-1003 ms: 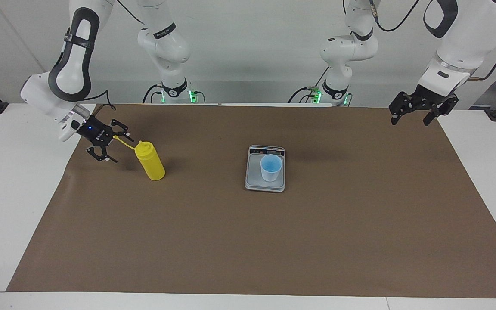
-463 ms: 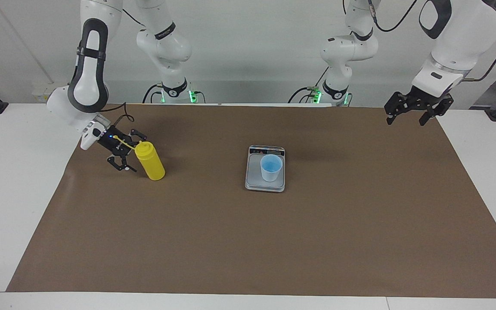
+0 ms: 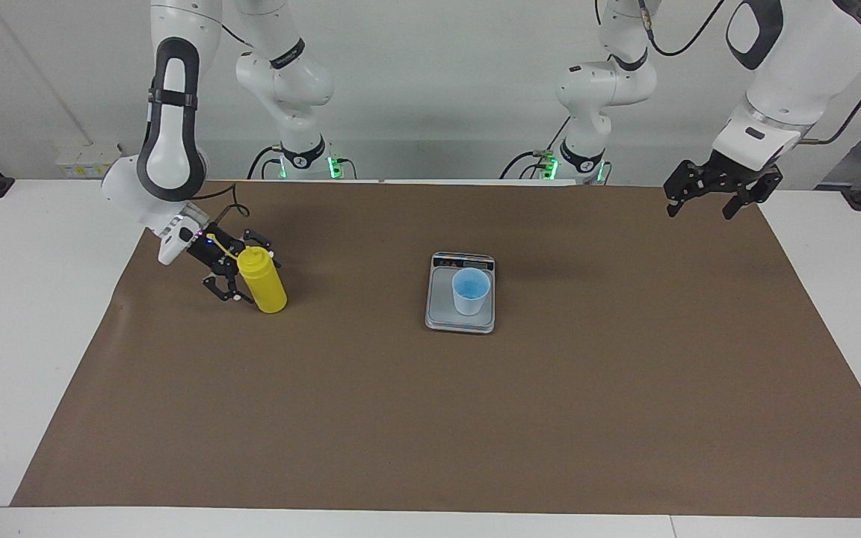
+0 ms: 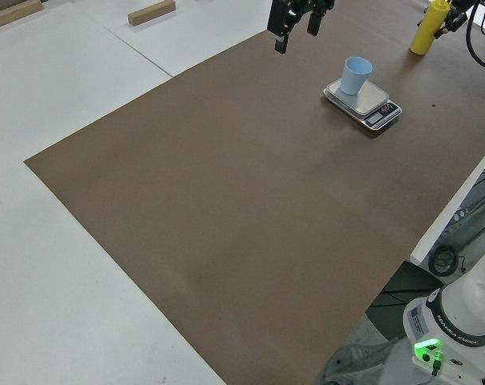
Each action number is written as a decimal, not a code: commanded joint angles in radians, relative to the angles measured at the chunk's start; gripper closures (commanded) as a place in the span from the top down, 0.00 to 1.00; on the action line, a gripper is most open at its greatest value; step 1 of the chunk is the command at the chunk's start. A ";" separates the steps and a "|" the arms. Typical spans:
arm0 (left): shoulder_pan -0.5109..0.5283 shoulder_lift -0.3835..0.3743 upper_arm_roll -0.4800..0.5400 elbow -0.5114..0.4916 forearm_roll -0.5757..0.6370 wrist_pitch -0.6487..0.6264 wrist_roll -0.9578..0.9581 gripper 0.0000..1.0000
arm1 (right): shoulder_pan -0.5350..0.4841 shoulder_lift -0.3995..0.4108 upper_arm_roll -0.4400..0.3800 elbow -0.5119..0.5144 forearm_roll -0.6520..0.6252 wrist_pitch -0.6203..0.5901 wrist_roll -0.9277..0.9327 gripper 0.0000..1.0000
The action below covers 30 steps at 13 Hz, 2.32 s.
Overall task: Pour seasoning into cup on scale with both arms
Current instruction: 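Reach the right gripper to the yellow bottle and grasp it, then lift the yellow bottle and tilt it over the blue cup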
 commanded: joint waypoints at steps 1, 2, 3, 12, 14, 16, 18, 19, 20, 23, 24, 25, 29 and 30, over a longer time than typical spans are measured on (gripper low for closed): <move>0.007 -0.021 0.002 -0.022 -0.009 0.003 0.015 1.00 | 0.025 -0.006 0.002 -0.021 0.050 0.032 -0.029 0.98; 0.015 -0.022 0.004 -0.022 -0.009 -0.008 0.013 1.00 | 0.026 -0.004 0.003 -0.017 0.055 0.035 -0.029 0.76; 0.017 -0.022 0.005 -0.022 -0.009 0.005 0.013 1.00 | 0.045 -0.003 0.005 -0.011 0.094 0.038 -0.029 0.56; 0.017 -0.022 0.005 -0.022 -0.009 0.002 0.013 1.00 | 0.446 -0.004 0.011 0.094 0.116 0.370 0.130 0.10; 0.015 -0.022 0.005 -0.022 -0.009 0.002 0.015 1.00 | 0.563 0.002 0.009 0.092 0.099 0.495 0.219 0.10; 0.017 -0.022 0.005 -0.022 -0.009 0.002 0.013 1.00 | 0.618 0.014 0.008 0.094 0.003 0.546 0.303 0.10; 0.017 -0.022 0.005 -0.022 -0.009 0.002 0.013 1.00 | 0.615 0.015 0.008 0.108 -0.176 0.528 0.390 0.10; 0.015 -0.022 0.005 -0.022 -0.009 0.002 0.013 1.00 | 0.617 0.015 0.008 0.118 -0.271 0.506 0.461 0.10; 0.015 -0.022 0.005 -0.022 -0.009 0.002 0.013 1.00 | 0.617 0.020 0.008 0.141 -0.384 0.476 0.540 0.10; 0.017 -0.022 0.005 -0.022 -0.009 0.002 0.013 1.00 | 0.617 0.054 0.009 0.280 -0.768 0.286 0.832 0.10; 0.015 -0.022 0.005 -0.022 -0.009 0.002 0.013 1.00 | 0.619 0.069 0.011 0.346 -0.887 0.209 0.919 0.10; 0.015 -0.022 0.005 -0.022 -0.009 0.002 0.013 1.00 | 0.619 0.083 0.012 0.391 -0.968 0.161 0.978 0.07; 0.015 -0.022 0.005 -0.022 -0.009 0.002 0.015 1.00 | 0.634 0.127 0.014 0.511 -1.101 0.020 1.000 0.00; 0.015 -0.022 0.005 -0.022 -0.009 0.002 0.015 1.00 | 0.657 0.150 0.014 0.552 -1.167 -0.023 1.006 0.00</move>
